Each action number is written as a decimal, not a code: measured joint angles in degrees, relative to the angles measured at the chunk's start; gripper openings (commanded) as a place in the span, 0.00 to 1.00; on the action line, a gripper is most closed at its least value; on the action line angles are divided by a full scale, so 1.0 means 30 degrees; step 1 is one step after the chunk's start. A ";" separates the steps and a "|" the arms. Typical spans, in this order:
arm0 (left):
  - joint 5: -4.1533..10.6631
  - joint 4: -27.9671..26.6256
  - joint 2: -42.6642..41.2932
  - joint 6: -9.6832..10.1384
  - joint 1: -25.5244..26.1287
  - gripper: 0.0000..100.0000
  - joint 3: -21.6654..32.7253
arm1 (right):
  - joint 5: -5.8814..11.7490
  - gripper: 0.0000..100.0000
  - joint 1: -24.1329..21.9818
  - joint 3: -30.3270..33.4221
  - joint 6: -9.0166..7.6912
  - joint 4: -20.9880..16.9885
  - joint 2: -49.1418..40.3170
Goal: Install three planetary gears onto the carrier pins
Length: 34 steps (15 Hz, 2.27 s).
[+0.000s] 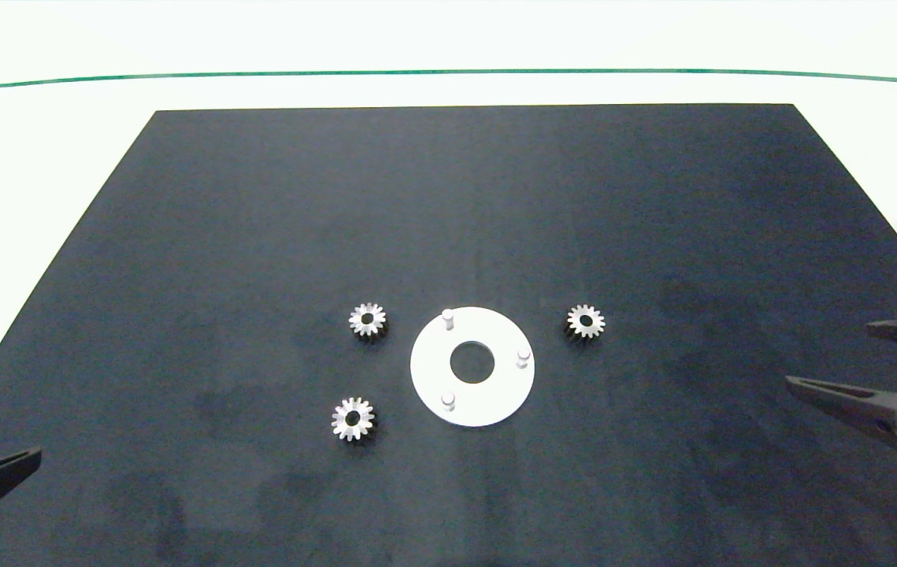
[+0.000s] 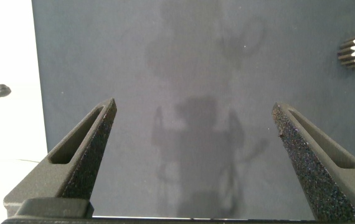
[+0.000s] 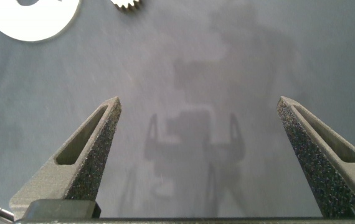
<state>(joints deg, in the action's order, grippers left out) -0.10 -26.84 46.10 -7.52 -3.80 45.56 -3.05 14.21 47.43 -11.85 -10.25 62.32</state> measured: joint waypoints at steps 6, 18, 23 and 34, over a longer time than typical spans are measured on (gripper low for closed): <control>0.0406 -0.0045 0.0012 0.0000 -0.0073 1.00 0.0183 | 0.0000 1.00 0.1699 0.4137 -0.1642 -0.0597 0.6091; 0.0406 -0.0154 -0.1036 0.0000 -0.0102 1.00 0.0195 | 0.0524 1.00 0.4080 0.8407 -0.2251 -0.0715 1.1183; 0.0398 -0.0264 -0.1227 -0.0016 -0.0102 1.00 0.0175 | 0.0605 1.00 0.4145 0.9594 -0.2251 -0.0715 1.2402; 0.0406 -0.0524 -0.1670 -0.0028 -0.0073 1.00 0.0158 | 0.1061 0.96 0.4190 1.0252 -0.2617 -0.0670 1.3995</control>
<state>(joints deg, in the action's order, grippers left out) 1.12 -28.42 41.09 -7.61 -4.02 46.03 0.13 26.78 78.19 -19.70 -12.26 104.30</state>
